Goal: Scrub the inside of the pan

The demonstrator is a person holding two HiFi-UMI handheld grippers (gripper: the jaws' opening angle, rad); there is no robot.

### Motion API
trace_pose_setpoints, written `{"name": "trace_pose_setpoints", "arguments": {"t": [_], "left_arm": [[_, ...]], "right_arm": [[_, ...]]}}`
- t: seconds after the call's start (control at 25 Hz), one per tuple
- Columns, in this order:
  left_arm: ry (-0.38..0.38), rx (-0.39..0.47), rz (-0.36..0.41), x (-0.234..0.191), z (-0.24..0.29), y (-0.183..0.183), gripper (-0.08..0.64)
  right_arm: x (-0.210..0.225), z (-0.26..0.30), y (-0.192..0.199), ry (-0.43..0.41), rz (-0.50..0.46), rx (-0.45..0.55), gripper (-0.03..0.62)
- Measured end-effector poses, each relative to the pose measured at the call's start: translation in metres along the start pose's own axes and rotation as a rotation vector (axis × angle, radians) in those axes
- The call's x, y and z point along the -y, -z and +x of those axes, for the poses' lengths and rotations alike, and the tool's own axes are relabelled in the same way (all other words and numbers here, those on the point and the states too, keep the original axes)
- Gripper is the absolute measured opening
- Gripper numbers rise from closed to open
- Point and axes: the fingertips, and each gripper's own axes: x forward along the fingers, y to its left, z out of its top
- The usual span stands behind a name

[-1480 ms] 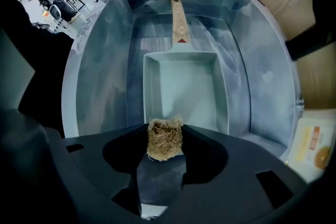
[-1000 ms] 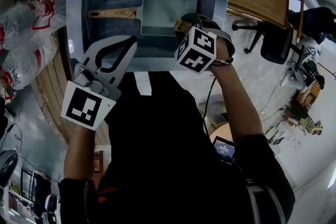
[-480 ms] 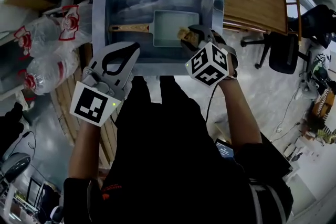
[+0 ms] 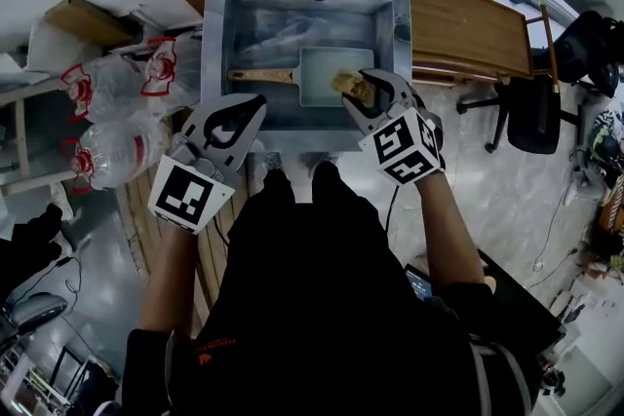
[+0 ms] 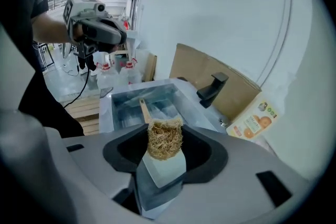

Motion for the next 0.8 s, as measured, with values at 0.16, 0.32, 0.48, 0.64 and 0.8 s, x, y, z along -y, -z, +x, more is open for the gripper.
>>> {"name": "trace_pose_setpoints", "arguments": {"t": [0.16,0.32,0.48,0.64,0.8], "left_arm": [[0.005,0.025,0.041,0.005,-0.007,-0.01,0.018],[0.009,0.06,0.09,0.008,-0.011,-0.024,0.018],[0.019,0.083,0.112,0.012,-0.014,-0.035,0.018],[0.036,0.096,0.13,0.016,-0.014,-0.04,0.018],[0.049,0.108,0.139,0.017,-0.013,-0.045,0.018]], "right_arm": [[-0.003,-0.019,-0.019,0.022,0.017,0.075,0.193],[-0.006,-0.035,-0.036,0.031,0.058,0.15,0.193],[-0.01,-0.048,-0.046,0.036,0.116,0.199,0.193],[-0.013,-0.056,-0.053,0.053,0.115,0.222,0.193],[-0.011,-0.065,-0.064,0.081,0.124,0.266,0.193]]}}
